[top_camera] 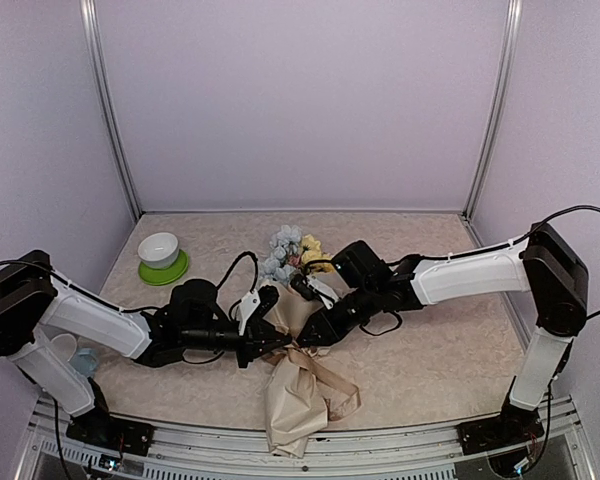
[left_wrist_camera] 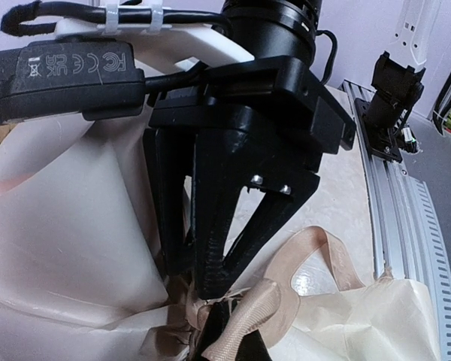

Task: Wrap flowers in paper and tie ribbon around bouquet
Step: Cross the half-tied ribbon over the folded bouquet.

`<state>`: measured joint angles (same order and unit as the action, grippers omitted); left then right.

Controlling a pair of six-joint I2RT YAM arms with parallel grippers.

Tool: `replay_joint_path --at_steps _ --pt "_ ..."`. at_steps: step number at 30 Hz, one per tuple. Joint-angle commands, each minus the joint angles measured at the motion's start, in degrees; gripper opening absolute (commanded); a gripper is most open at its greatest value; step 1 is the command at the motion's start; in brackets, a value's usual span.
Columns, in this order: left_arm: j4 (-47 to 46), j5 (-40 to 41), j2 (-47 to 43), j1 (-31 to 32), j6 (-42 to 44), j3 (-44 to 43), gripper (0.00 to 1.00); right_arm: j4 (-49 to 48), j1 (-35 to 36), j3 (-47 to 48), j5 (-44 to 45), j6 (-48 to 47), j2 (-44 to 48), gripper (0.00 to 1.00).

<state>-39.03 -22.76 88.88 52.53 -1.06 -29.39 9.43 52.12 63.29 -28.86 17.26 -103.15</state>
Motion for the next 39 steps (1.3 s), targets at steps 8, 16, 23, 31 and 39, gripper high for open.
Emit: replay_joint_path --at_steps 8,16,23,31,39 --pt "-1.26 -1.5 0.49 -0.5 -0.61 0.85 0.0 0.26 0.58 -0.82 -2.69 -0.35 2.78 0.0" --pt "0.11 -5.27 1.28 -0.5 0.62 0.65 0.0 -7.25 -0.46 -5.47 -1.54 5.31 8.15 0.0" --pt "0.54 -4.2 2.42 -0.58 0.72 0.25 0.0 -19.55 -1.06 -13.3 -5.32 12.25 10.99 0.0" --pt "2.15 -3.03 5.17 -0.77 0.43 -1.31 0.0 -30.99 -1.26 -21.04 -12.15 15.88 13.93 0.0" --pt "1.91 -3.59 5.16 -0.77 0.31 -1.55 0.0 -25.15 -0.19 -21.47 -12.9 13.24 10.09 0.0"
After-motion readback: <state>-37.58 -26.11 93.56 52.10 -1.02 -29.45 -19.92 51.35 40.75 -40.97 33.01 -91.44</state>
